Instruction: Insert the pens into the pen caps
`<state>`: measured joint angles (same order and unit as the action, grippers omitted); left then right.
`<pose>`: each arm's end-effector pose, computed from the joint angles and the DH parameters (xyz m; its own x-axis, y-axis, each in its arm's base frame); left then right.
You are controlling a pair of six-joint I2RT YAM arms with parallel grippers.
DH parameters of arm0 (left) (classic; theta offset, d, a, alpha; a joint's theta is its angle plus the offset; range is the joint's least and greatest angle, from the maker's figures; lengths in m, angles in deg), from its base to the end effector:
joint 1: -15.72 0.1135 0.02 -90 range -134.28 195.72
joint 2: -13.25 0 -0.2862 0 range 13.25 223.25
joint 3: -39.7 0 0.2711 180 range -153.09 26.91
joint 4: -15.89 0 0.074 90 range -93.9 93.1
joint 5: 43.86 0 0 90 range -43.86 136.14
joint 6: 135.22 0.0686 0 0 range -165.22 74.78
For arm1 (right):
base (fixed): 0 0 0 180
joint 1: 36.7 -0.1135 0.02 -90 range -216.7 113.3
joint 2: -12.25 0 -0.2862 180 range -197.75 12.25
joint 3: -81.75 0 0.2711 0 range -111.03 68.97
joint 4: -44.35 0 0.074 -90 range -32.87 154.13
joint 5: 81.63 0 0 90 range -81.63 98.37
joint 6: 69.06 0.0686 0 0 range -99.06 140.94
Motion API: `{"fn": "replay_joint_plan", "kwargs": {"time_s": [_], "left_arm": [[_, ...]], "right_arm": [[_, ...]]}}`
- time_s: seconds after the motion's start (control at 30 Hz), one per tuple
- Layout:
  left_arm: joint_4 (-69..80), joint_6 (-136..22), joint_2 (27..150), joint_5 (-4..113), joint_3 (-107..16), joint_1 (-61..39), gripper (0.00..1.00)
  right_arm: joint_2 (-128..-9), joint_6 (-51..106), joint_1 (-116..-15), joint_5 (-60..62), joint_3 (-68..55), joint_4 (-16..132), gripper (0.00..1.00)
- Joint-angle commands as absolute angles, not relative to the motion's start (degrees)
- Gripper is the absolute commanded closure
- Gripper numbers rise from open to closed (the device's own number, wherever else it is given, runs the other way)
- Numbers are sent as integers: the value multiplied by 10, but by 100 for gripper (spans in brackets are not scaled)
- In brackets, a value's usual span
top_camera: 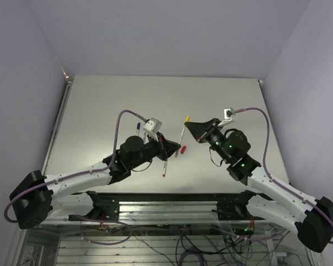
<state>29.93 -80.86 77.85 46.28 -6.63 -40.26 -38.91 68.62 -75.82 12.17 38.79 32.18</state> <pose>0.1660 -0.2462 0.2765 -0.5173 -0.2751 -0.8104 0.6507 0.4887 -0.5812 0.1976 0.1548 0.3076 -0.3914 0.6326 -0.6683 -0.4290 0.5170 0.7407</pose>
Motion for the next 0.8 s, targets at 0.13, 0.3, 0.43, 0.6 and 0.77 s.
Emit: {"fn": "replay_joint_plan", "kwargs": {"time_s": [0.13, 0.3, 0.43, 0.6, 0.77], "left_arm": [[346, -815, 774, 445, -60, -405, 93], [355, -817, 771, 433, -60, -405, 93], [351, -813, 770, 420, -69, -406, 93], [339, -797, 774, 407, -92, -404, 93], [331, -781, 780, 395, -115, -398, 93]], "right_arm": [[-406, 697, -766, 83, 378, 324, 100], [-419, 690, -772, 69, 369, 349, 100], [-426, 677, -773, 58, 356, 386, 100], [-436, 656, -774, 57, 334, 456, 100], [-446, 639, -775, 50, 321, 507, 100]]}}
